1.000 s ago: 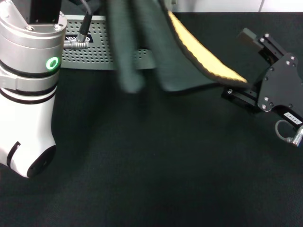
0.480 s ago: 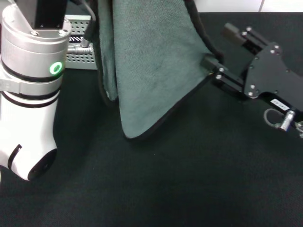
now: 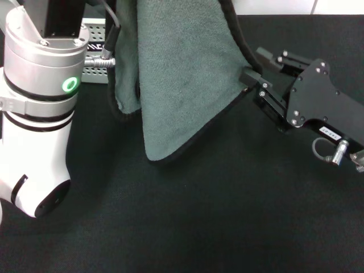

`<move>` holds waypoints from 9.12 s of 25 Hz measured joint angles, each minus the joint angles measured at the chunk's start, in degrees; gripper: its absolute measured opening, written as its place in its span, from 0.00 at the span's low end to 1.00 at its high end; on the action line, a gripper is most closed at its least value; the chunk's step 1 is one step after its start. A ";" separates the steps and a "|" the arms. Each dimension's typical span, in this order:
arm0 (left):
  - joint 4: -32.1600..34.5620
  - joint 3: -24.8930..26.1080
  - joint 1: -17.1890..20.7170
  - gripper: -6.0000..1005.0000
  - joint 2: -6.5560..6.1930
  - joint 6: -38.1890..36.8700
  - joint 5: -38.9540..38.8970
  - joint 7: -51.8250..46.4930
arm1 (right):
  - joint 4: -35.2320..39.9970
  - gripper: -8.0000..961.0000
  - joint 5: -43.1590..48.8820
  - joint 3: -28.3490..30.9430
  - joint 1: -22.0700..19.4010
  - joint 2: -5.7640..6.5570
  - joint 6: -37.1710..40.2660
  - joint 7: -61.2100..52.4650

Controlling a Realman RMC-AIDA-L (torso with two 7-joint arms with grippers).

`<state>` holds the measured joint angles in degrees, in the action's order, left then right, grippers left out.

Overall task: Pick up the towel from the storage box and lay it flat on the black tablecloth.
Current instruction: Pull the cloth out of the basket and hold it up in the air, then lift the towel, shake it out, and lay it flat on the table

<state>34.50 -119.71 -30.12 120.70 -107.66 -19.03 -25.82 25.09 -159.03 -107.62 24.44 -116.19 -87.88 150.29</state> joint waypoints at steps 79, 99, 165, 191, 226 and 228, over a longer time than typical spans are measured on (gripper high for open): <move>-2.23 4.08 10.92 0.06 -2.25 0.09 7.06 -7.34 | 8.16 0.02 3.78 -0.12 -0.12 7.38 0.66 -15.64; -4.43 28.85 20.03 0.06 -6.87 -4.58 44.94 -31.67 | 58.30 0.02 42.73 34.18 -24.35 2.23 -9.37 -55.19; -31.36 35.83 8.86 0.07 -0.32 13.71 44.01 -18.78 | -0.51 0.04 55.81 43.98 0.39 0.21 3.13 -36.73; -31.16 35.81 5.28 0.08 0.05 32.06 35.55 -16.41 | -7.24 0.05 53.12 37.42 13.40 -0.02 27.77 -51.69; -31.07 35.86 1.56 0.08 0.06 47.98 32.90 -11.28 | 0.23 0.06 62.84 14.41 24.97 0.21 54.82 -83.32; -31.07 35.86 1.51 0.08 0.06 47.99 32.90 -11.27 | 0.20 0.06 63.06 14.40 24.98 0.21 55.23 -83.33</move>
<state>3.43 -83.85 -28.61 120.76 -59.67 13.87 -37.09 25.30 -95.97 -93.22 49.42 -115.98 -32.65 66.95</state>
